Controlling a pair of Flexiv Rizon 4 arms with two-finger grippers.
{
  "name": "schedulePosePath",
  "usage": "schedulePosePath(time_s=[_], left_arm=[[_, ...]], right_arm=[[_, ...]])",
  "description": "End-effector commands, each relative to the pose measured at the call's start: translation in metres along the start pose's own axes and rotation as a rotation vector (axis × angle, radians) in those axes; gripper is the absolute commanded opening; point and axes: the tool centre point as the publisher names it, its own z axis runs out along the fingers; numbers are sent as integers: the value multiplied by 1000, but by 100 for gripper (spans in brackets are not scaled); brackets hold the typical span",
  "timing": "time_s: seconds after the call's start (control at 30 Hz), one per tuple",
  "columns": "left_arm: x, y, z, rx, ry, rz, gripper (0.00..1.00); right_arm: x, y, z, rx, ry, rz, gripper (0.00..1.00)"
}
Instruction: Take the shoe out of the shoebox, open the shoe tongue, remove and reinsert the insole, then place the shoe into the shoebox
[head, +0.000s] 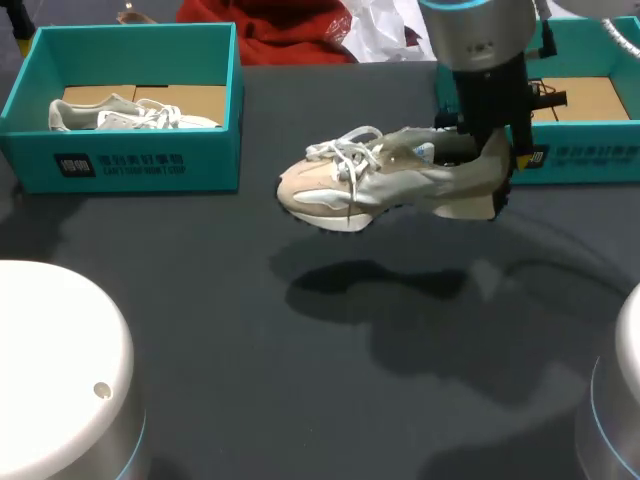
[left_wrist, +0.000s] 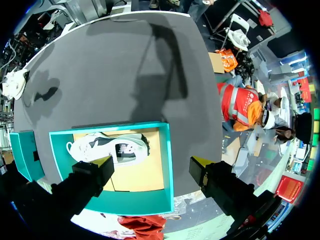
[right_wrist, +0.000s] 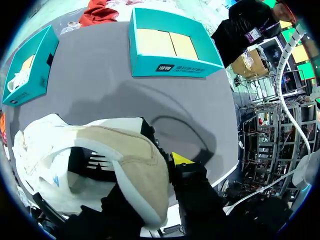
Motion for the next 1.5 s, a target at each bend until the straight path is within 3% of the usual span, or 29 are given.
schedulePosePath(time_s=[0.03, 1.03, 1.5], left_arm=[[0, 0, 0, 0, 2, 1, 100], [0, 0, 0, 0, 2, 1, 100], [0, 0, 0, 0, 2, 1, 100]], right_arm=[[15, -14, 19, -23, 13, -1, 0], [90, -42, 138, 26, 99, -76, 0], [108, -49, 164, 35, 123, -72, 0]])
